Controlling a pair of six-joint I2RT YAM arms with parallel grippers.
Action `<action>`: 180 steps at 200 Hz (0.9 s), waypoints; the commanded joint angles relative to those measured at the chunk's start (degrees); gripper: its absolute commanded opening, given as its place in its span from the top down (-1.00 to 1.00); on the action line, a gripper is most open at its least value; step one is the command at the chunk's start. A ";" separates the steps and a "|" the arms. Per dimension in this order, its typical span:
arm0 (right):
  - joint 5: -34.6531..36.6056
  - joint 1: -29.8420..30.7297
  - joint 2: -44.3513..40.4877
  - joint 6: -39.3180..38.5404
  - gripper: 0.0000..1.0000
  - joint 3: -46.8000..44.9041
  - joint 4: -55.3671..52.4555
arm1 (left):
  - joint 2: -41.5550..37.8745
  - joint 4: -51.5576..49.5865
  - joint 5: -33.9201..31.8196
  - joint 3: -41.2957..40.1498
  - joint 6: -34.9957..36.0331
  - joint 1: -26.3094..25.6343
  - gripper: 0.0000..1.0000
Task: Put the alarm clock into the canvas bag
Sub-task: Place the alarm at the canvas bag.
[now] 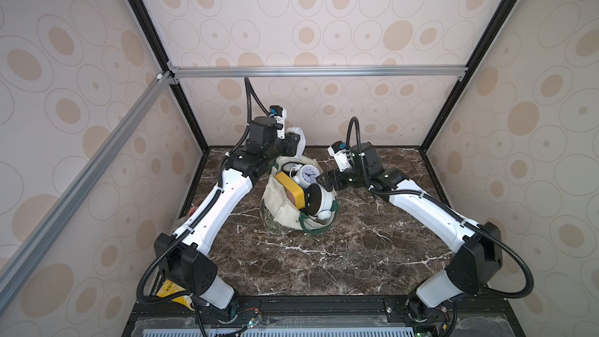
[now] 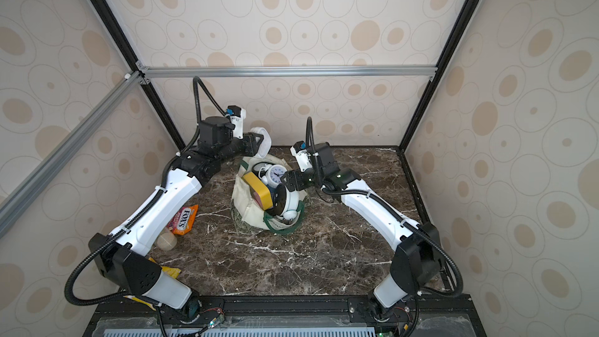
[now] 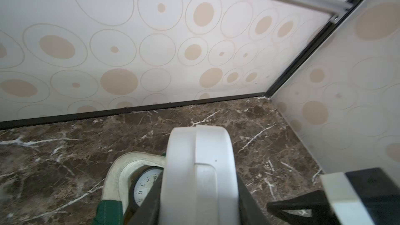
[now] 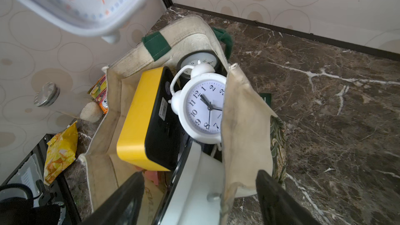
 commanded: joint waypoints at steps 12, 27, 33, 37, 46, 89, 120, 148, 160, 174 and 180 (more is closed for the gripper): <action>-0.24 -0.40 3.14 -1.17 -0.56 3.40 -4.14 | 1.14 -0.21 -2.97 -2.75 12.28 0.37 0.40; -0.46 -0.41 4.57 -1.30 -0.49 4.19 -4.95 | -0.03 3.87 -4.30 -7.53 15.06 0.34 0.40; -0.13 -0.40 5.12 -1.29 -0.48 4.33 -4.99 | -0.29 4.80 -5.77 -8.67 15.52 0.34 0.41; 0.32 -0.41 5.50 -1.30 -0.47 4.49 -5.12 | -0.46 5.66 -6.50 -9.47 16.14 0.39 0.42; 0.72 -0.49 6.52 -1.23 -0.42 5.01 -5.32 | -0.93 8.08 -7.53 -11.51 17.61 0.43 0.42; -1.38 -0.76 10.08 -1.46 0.26 7.66 -6.56 | 0.03 13.65 -13.83 -15.44 22.55 0.52 0.42; -1.74 -0.83 10.45 -1.71 0.78 7.81 -7.40 | -0.34 17.87 -13.99 -15.96 24.54 1.22 0.42; -2.02 -1.33 10.12 -1.13 1.00 7.25 -6.36 | 3.10 15.73 -9.93 -12.86 26.04 1.22 0.42; -1.67 -1.61 10.14 -0.63 1.00 7.37 -6.26 | 5.24 13.11 -8.97 -11.07 26.42 1.24 0.42; -1.48 -1.97 10.08 -0.18 1.00 7.46 -6.01 | 7.76 9.12 -10.12 -9.03 26.09 1.19 0.44; -1.54 -2.20 9.95 0.08 1.00 7.46 -5.78 | 8.27 8.08 -10.61 -8.95 25.92 1.22 0.43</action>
